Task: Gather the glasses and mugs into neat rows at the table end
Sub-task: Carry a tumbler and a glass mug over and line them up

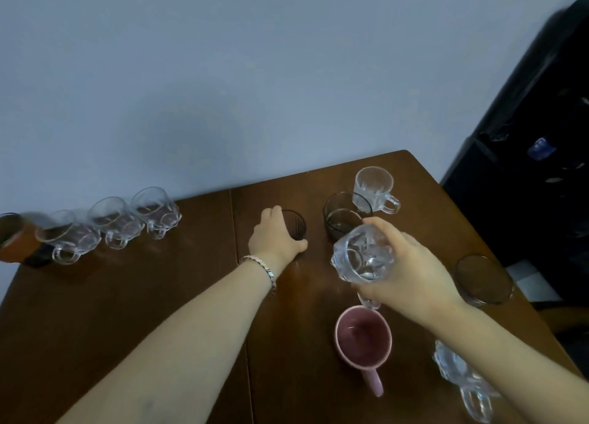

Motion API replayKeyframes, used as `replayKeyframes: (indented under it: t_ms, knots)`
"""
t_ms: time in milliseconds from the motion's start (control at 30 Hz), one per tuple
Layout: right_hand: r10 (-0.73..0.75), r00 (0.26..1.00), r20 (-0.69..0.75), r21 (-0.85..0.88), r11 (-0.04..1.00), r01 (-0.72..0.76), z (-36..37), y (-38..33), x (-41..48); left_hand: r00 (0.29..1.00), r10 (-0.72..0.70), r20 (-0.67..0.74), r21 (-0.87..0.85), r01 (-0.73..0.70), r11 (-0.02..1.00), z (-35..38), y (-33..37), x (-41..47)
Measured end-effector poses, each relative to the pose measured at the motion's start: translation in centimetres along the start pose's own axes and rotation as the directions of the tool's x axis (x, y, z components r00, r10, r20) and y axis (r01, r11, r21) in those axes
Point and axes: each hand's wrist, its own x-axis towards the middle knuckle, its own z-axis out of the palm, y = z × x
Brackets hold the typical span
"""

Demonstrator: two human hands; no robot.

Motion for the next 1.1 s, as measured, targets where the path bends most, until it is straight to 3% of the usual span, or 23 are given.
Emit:
replayKeyframes:
  t_ms: [167, 300, 600, 700, 900, 1100]
  knots:
    - [0.034, 0.999, -0.006, 0.008, 0.999, -0.033, -0.1, -0.7, -2.1, 0.997, 0.079, -0.016, -0.117, -0.080, 0.990, -1.0, -3.1, -4.4]
    - [-0.001, 0.999, 0.045, -0.006, 1.000, 0.001, 1.0, -4.0, -4.0, 0.999, 0.036, 0.018, -0.193, -0.032, 0.981, -3.9, -8.6, -10.8]
    - [-0.133, 0.976, 0.171, 0.080, 0.989, 0.121, 8.7, -17.5, -6.1, 0.988, -0.136, -0.073, -0.064, 0.131, 0.989, -14.5, -24.1, -20.4]
    - [-0.139, 0.975, 0.174, 0.104, 0.987, 0.122, 12.6, -22.8, -6.1, 0.973, -0.184, -0.137, -0.063, 0.177, 0.982, -17.3, -30.7, -20.3]
    - [-0.025, 0.974, 0.225, 0.233, 0.972, -0.029, 20.2, -31.0, -4.7, 0.948, -0.270, -0.170, -0.187, 0.238, 0.953, -21.2, -41.2, -15.8]
    - [0.069, 0.966, 0.249, 0.301, 0.942, -0.145, 25.7, -35.7, -1.9, 0.975, -0.167, -0.144, -0.182, 0.139, 0.973, -23.0, -45.6, -9.8]
